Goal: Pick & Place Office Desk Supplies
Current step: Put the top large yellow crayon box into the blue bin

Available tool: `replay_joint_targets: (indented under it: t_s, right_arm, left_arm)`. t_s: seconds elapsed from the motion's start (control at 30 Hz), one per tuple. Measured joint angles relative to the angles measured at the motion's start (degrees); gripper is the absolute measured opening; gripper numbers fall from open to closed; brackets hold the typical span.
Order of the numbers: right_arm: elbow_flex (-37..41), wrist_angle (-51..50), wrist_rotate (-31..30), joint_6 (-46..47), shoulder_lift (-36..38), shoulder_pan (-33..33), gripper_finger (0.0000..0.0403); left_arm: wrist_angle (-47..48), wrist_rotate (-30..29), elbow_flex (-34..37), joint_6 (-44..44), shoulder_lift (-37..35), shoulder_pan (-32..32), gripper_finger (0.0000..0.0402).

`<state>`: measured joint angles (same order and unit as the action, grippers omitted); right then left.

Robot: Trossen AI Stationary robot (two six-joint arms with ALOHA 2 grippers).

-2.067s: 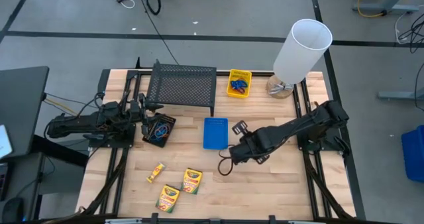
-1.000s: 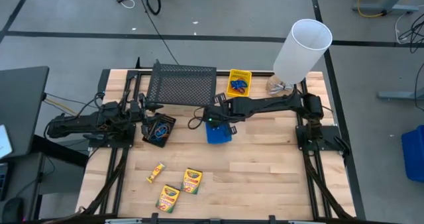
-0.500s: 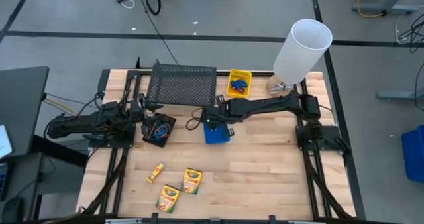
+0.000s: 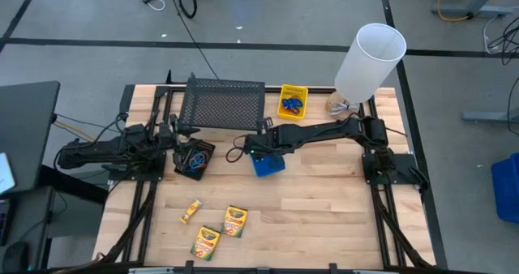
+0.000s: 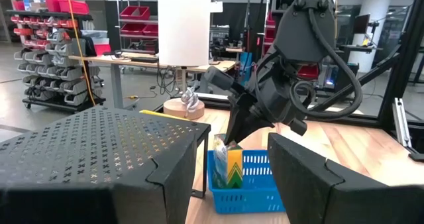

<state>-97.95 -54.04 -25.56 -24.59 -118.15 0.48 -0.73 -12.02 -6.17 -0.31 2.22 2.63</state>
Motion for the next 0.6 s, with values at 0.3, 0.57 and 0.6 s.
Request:
replay_joint_targets:
  t_s: [0.3, 0.57, 0.6]
  right_arm:
    - [0.0, 0.7, -0.9, 0.2, 0.0, 0.1, 0.0157]
    - [-1.1, 1.2, -7.1, 1.3, 0.2, 1.9, 0.0218]
    - [-1.8, 1.3, -7.3, 1.8, 0.3, 2.4, 0.0218]
  left_arm:
    - [0.3, 0.0, 0.0, 0.0, 0.0, 0.0, 0.0193]
    - [0.5, 0.0, 0.0, 0.1, 0.0, 0.0, 0.0193]
    - [0.7, 0.0, 0.0, 0.1, 0.0, 0.0, 0.0193]
